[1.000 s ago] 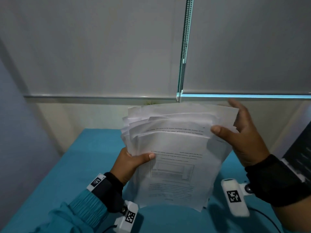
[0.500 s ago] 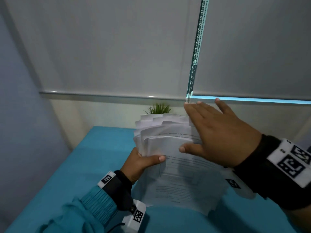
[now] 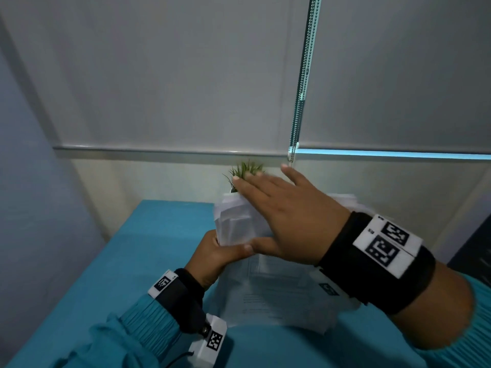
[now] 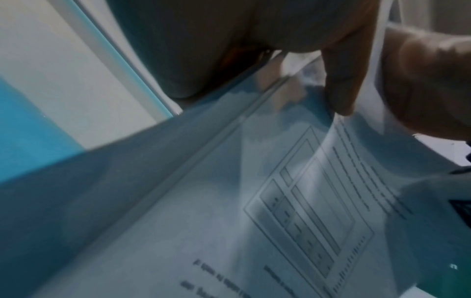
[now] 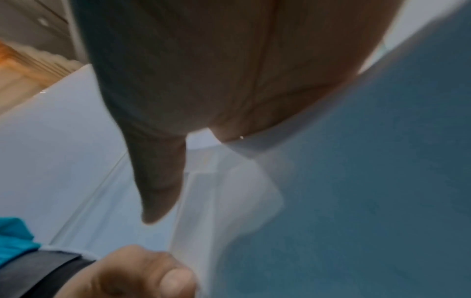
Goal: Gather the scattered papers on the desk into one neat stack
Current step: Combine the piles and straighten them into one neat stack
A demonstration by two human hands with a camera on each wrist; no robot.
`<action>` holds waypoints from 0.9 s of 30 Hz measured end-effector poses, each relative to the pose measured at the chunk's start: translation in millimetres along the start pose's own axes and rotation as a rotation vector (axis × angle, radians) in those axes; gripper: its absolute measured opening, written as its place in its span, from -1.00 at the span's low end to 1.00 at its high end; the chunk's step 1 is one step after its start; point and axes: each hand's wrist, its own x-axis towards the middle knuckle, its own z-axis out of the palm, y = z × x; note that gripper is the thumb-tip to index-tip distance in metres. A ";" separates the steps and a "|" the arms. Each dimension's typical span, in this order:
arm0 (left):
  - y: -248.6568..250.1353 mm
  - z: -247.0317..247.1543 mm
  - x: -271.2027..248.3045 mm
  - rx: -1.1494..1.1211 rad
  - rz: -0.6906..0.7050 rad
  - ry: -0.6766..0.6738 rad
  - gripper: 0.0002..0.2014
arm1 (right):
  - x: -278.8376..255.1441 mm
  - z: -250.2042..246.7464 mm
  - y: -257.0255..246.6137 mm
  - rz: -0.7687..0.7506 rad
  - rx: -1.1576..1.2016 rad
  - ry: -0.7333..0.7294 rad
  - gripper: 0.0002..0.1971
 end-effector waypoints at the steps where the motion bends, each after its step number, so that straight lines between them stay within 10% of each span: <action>1: -0.7 0.3 0.6 0.012 -0.022 0.012 -0.64 | -2.5 1.1 5.1 0.025 0.024 -0.027 0.04; 8: -6.9 -2.1 4.5 0.038 -0.087 0.039 -0.63 | -49.0 9.0 55.7 0.202 0.068 -0.064 0.10; 11: -8.5 0.0 6.2 0.049 -0.091 0.048 -0.63 | -67.6 13.8 79.4 0.252 0.173 0.143 0.15; 16: -9.3 -2.9 5.4 -0.089 -0.102 0.077 -0.57 | -98.1 65.7 107.8 0.530 1.157 0.307 0.41; 21: -8.1 0.0 4.6 -0.025 -0.067 0.036 -0.40 | -95.6 132.8 72.8 0.517 1.951 0.516 -0.57; 27: -10.0 -2.1 4.5 0.043 -0.060 0.131 -0.26 | -96.3 153.1 72.2 0.638 1.903 0.608 -0.63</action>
